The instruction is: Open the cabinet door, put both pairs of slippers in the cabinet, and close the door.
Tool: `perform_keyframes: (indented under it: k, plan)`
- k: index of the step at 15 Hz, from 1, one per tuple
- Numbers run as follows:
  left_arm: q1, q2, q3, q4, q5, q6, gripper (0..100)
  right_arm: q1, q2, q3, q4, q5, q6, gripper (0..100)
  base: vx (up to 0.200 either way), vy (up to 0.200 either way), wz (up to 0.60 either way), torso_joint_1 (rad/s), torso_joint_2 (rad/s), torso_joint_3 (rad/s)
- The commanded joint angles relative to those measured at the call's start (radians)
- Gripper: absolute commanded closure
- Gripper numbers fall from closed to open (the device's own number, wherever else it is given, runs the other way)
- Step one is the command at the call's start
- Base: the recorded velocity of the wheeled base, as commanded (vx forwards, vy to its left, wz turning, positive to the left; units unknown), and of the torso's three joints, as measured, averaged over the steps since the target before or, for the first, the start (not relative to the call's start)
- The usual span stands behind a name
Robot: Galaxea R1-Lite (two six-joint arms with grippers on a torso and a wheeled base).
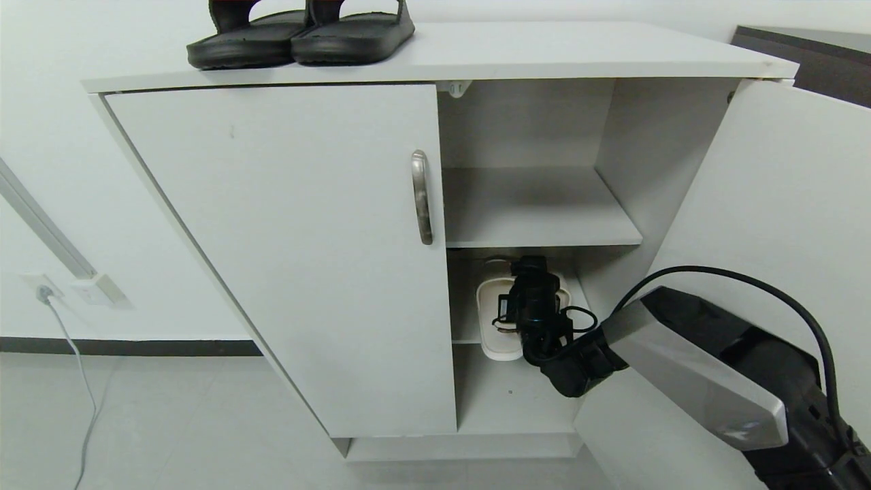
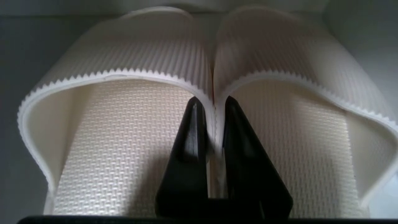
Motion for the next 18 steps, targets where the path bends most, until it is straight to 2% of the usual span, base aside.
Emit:
perform_keyframes:
  k: [1,9,16,17,18]
  plan:
    - [0.001,0.0,0.0,0.0,0.0,0.0,100,-0.004,0.019,-0.019,0.0,0.009,-0.001,100,0.0,0.0,0.0,0.0,0.0,0.0]
    - [0.001,0.0,-0.001,0.0,0.0,0.0,100,-0.015,0.065,-0.113,0.046,0.029,-0.003,100,0.0,0.0,0.0,0.0,0.0,0.0]
    - [0.001,0.0,0.0,0.0,0.0,0.0,100,-0.018,0.075,-0.114,0.058,0.029,-0.003,100,0.0,0.0,0.0,0.0,0.0,0.0]
    - [0.001,0.0,-0.001,0.0,0.0,0.0,100,-0.018,0.075,-0.109,0.058,0.029,-0.004,0,0.0,0.0,0.0,0.0,0.0,0.0]
    - [0.001,0.0,-0.001,0.0,0.0,0.0,100,-0.018,0.074,-0.106,0.058,0.029,-0.004,0,0.0,0.0,0.0,0.0,0.0,0.0]
